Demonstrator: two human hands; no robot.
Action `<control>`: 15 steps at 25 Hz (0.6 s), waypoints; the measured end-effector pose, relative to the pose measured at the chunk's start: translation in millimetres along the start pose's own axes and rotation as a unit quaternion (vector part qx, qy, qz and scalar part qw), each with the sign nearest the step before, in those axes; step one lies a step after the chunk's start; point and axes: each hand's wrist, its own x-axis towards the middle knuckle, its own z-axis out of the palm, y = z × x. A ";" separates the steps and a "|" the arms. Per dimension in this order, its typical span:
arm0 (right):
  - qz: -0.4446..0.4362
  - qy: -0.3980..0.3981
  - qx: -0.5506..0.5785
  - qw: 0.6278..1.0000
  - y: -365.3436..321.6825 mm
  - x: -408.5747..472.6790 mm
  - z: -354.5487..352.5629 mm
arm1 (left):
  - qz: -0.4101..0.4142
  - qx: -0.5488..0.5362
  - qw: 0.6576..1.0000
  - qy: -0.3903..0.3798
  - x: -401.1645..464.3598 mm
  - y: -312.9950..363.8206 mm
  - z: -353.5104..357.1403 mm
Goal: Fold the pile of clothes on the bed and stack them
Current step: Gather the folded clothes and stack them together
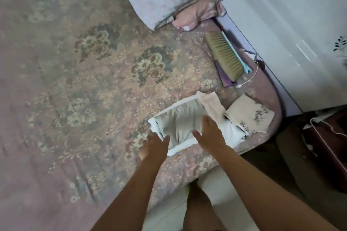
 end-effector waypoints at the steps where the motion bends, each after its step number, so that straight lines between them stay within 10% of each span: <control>1: 0.011 -0.003 0.013 1.000 10.4 18.8 -2.8 | -0.054 -0.090 0.994 0.014 12.6 13.8 7.0; 6: 0.026 -0.062 0.039 0.997 48.9 105.7 0.6 | -0.237 -0.376 0.895 0.032 81.5 38.7 36.4; 15: 0.098 -0.162 0.336 0.922 70.1 141.7 33.6 | -0.177 -0.586 0.790 -0.043 104.9 18.1 94.0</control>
